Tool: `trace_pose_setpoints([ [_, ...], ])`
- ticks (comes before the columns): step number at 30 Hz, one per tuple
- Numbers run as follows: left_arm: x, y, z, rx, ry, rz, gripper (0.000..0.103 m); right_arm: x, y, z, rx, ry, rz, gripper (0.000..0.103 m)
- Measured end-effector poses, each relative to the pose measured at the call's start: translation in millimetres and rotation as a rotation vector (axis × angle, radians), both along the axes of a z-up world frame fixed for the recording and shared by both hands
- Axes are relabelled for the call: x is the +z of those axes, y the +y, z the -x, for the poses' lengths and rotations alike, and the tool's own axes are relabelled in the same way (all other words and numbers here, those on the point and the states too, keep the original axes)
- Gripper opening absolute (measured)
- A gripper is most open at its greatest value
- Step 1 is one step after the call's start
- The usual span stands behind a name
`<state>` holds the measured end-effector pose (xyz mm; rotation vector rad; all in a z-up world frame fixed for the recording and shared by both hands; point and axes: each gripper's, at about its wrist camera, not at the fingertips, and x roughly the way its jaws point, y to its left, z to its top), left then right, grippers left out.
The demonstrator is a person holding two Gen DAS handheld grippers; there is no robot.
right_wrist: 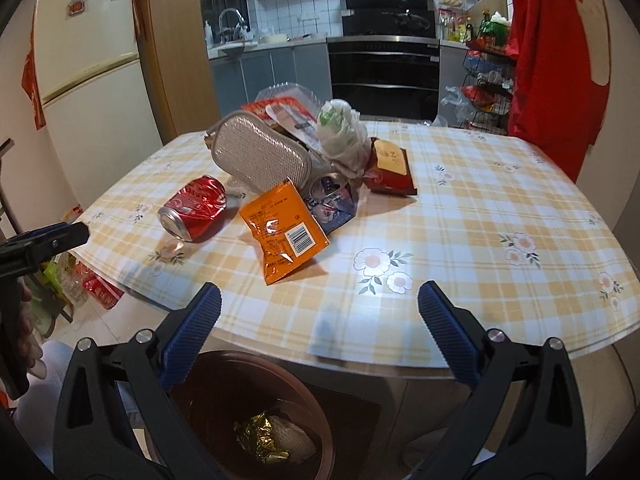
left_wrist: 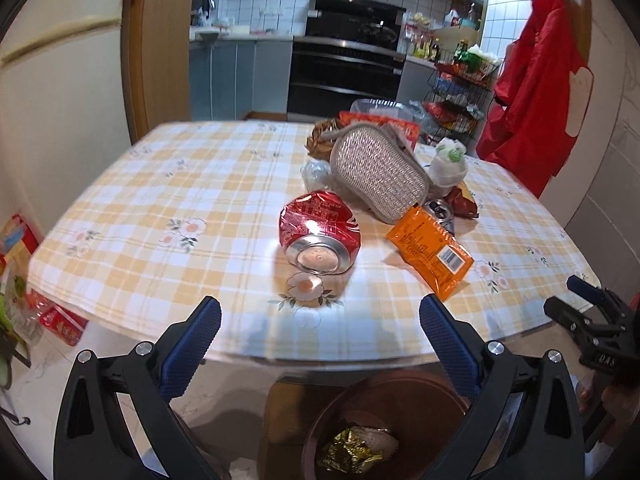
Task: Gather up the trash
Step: 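Reach to the red Coca-Cola can and grasp it with the left tool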
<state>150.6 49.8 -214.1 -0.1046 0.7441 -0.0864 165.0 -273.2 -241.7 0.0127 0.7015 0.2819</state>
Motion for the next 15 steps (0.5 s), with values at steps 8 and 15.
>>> trace_pose_setpoints([
  [8, -23, 15, -63, 0.1, 0.127, 0.241, 0.097, -16, 10, -41, 0.019, 0.035, 0.017, 0.097],
  [15, -54, 24, -102, 0.291, 0.261, 0.58, 0.082, -31, 16, -77, 0.024, 0.051, 0.036, 0.097],
])
